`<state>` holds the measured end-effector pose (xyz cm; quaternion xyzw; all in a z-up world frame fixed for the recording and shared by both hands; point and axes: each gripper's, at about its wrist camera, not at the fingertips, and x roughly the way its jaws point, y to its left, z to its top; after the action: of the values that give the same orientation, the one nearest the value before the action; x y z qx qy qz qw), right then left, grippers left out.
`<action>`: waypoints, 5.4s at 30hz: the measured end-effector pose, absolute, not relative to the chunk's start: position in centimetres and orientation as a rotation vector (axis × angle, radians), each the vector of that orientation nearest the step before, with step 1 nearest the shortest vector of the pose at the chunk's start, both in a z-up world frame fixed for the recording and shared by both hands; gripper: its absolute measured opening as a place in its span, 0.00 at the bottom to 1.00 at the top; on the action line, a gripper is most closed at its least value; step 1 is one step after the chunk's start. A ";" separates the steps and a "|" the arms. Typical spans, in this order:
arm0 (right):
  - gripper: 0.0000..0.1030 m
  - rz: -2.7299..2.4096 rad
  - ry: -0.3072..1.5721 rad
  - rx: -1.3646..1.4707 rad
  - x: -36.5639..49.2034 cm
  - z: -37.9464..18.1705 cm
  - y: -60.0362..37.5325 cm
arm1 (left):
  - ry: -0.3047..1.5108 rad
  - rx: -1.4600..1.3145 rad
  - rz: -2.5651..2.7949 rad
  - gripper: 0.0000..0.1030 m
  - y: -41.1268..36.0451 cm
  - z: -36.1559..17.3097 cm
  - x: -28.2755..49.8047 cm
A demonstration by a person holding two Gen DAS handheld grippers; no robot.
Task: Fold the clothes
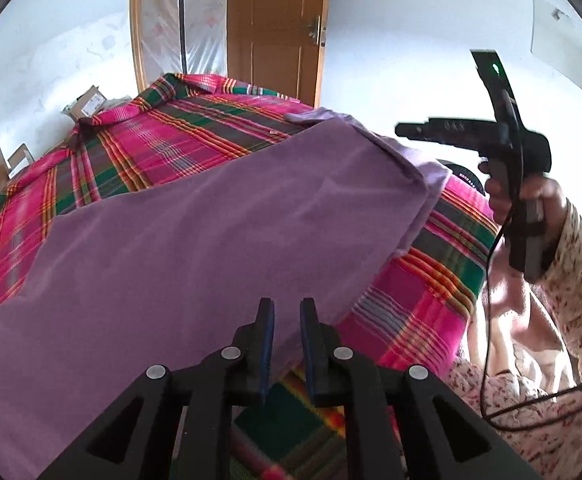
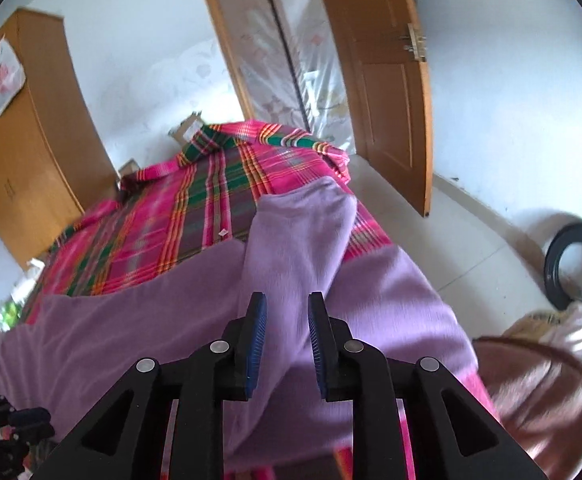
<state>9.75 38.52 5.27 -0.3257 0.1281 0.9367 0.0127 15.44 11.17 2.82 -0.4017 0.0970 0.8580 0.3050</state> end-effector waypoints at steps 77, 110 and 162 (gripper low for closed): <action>0.28 2.643 1.204 -1.009 6.6 0.2 54.1 | 0.250 -1.119 2.253 0.16 14.9 1.5 13.4; 0.03 2.563 1.084 -0.838 11.6 1.1 55.2 | 0.275 -1.130 2.260 0.16 15.9 1.5 14.0; 0.19 3.066 0.060 -1.209 12.8 2.3 25.9 | -0.106 -1.118 2.476 0.16 0.1 2.4 15.6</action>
<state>12.78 25.93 2.29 -0.3655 0.0181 0.9274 -0.0773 15.58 0.08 2.38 -0.4022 -0.0380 0.8904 0.2099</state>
